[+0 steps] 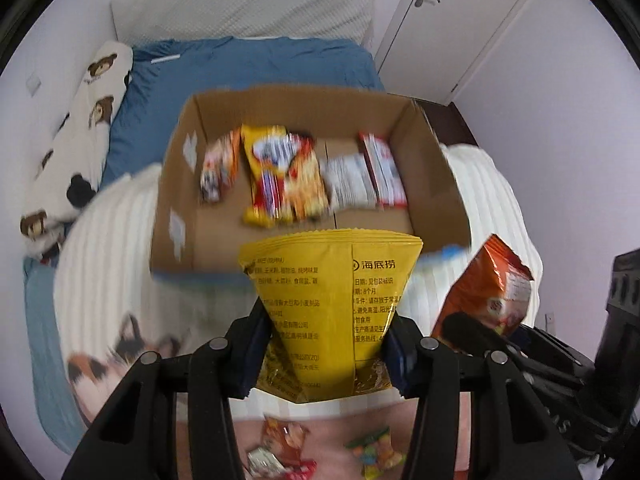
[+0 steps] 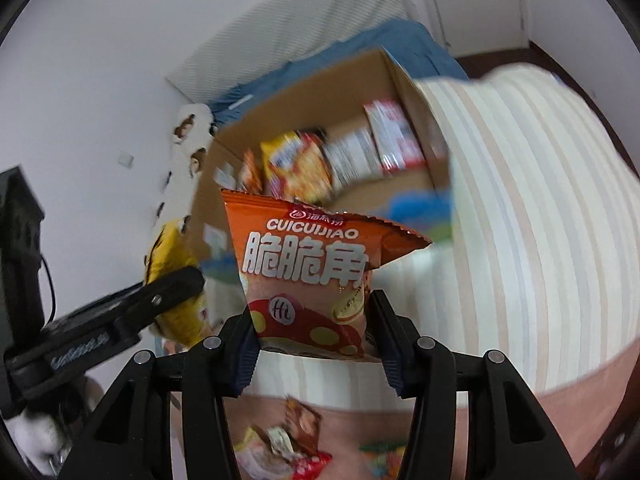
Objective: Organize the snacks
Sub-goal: 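Carry the yellow chip bag and orange Cuicuijiao bag toward the box, then lower both bags into the box and open both tools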
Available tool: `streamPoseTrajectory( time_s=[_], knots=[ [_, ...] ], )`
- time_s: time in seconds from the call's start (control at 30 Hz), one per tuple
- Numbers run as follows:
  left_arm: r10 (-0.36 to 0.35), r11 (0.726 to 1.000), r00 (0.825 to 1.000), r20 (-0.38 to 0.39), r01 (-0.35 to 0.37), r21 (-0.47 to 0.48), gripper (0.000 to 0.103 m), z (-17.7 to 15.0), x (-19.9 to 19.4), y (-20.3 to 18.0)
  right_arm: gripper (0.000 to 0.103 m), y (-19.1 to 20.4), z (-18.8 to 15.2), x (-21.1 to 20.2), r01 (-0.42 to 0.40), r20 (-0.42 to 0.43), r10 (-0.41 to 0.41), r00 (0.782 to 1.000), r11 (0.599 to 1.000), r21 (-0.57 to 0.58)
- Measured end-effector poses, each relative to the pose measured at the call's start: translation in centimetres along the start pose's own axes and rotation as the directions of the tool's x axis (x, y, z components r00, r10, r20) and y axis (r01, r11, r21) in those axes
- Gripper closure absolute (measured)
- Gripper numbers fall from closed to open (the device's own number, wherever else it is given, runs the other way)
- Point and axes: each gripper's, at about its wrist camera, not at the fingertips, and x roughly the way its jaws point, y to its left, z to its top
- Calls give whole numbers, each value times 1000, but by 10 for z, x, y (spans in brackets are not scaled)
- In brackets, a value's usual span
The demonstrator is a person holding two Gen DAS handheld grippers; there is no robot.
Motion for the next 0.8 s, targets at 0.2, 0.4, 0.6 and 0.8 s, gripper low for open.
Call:
streamPoseTrajectory(
  time_s=[0.2,0.4,0.6,0.8],
  knots=[
    [9,1000,997,-71,-11,-24,56,69,34,7,49,22,63,32,13,0,-13,1000,1000,-24],
    [-38,996,967,-250,17,-84,56,98,101,18,49,19,107,88,72,-108,-77,991,996,-54],
    [-92,985,910,-404,24,-169,56,92,168,33,49,9,111,143,106,-241,-123,963,991,-82],
    [-76,989,891,-448,10,-147,56,78,193,33,48,-5,107,178,122,-339,-144,930,989,-85]
  ],
)
